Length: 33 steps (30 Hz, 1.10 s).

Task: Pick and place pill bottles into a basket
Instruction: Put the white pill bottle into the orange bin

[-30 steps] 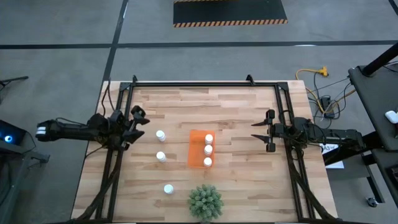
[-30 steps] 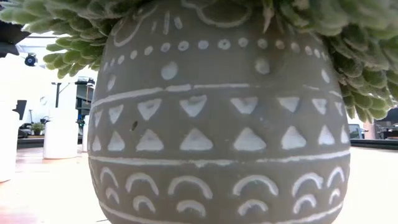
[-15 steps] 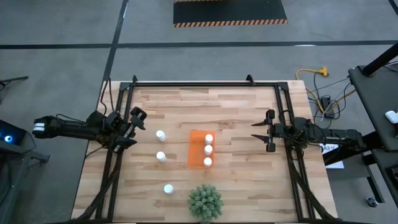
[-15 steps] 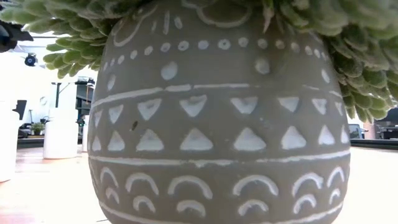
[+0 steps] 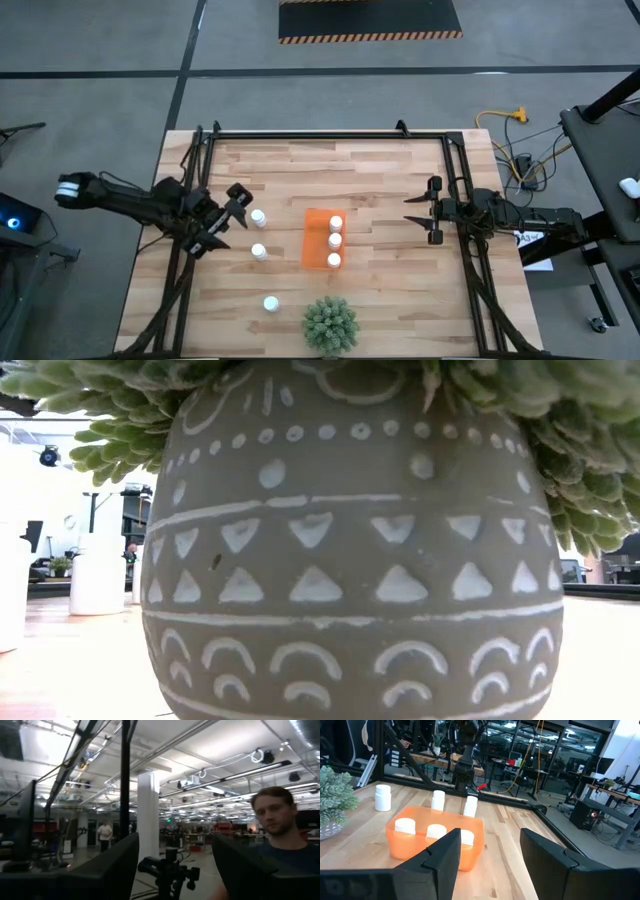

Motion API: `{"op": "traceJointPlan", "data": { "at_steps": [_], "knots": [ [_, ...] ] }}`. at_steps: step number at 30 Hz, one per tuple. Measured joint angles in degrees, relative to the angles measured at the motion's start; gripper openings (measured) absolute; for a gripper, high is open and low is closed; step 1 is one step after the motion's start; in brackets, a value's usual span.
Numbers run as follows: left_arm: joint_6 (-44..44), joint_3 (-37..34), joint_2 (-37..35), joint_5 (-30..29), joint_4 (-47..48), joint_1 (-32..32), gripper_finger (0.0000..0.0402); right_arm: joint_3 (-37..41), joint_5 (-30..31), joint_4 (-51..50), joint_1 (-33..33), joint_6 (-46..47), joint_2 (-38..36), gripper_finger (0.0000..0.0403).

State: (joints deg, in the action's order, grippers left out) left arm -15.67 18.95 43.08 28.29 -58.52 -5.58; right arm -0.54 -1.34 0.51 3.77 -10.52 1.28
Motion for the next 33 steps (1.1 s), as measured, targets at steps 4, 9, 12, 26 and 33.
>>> {"op": "traceJointPlan", "data": {
  "at_steps": [4,9,12,26,33],
  "knots": [
    [3.04,3.52,3.42,0.0,0.34,-3.76,0.0233,0.0,0.0,0.0,0.0,0.01,0.0,0.0194],
    [6.1,7.67,8.26,0.11,0.5,-7.51,0.0233,0.0,0.0,0.0,0.0,0.0,0.0,0.0194],
    [11.06,9.81,11.09,0.07,1.28,-9.04,0.0233,-0.02,0.0,0.0,0.0,0.0,0.0,0.0194],
    [29.96,26.97,14.28,-7.24,36.84,-14.63,0.0233,-0.02,0.0,0.0,0.02,0.0,0.02,0.0194],
    [32.53,34.0,14.82,-9.25,55.72,-16.03,0.0233,-0.02,0.0,0.0,0.0,0.01,0.0,0.0194]
  ]
}}
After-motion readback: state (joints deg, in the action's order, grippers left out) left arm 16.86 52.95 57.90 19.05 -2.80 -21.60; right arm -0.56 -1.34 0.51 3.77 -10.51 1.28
